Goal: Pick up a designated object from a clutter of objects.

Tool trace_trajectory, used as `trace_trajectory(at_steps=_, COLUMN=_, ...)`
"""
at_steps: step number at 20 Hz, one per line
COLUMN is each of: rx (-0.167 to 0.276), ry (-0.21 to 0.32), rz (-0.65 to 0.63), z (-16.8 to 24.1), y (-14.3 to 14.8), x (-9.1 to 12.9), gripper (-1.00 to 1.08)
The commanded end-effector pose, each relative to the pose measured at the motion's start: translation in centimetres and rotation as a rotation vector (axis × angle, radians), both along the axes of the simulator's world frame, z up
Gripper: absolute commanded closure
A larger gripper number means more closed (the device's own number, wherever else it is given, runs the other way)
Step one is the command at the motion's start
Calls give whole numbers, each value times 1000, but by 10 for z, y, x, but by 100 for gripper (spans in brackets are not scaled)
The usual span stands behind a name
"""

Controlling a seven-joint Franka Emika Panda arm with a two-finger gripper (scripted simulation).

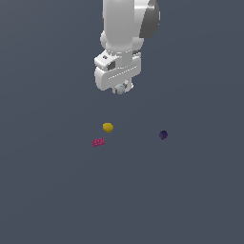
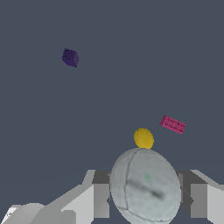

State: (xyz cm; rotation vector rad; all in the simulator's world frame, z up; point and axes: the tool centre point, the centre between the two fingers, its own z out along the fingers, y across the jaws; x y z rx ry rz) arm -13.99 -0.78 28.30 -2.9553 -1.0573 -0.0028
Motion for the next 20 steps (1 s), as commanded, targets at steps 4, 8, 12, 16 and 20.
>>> trace_trajectory(at_steps=4, rx=-1, ry=1, rz=-1, z=47, y=-12, x=-3, gripper=108)
trace_trajectory(at_steps=8, rx=-2, ry=1, rz=-1, z=76, y=-19, x=-5, gripper=108)
trace_trajectory(at_steps=12, rx=-3, ry=1, rz=-1, z=98, y=-25, x=-5, gripper=108)
trace_trajectory(at_steps=16, rx=-3, ry=1, rz=-1, z=112, y=-28, x=-5, gripper=108)
trace_trajectory(at_steps=20, rx=-3, ry=1, rz=-1, z=120, y=-30, x=-4, gripper=108)
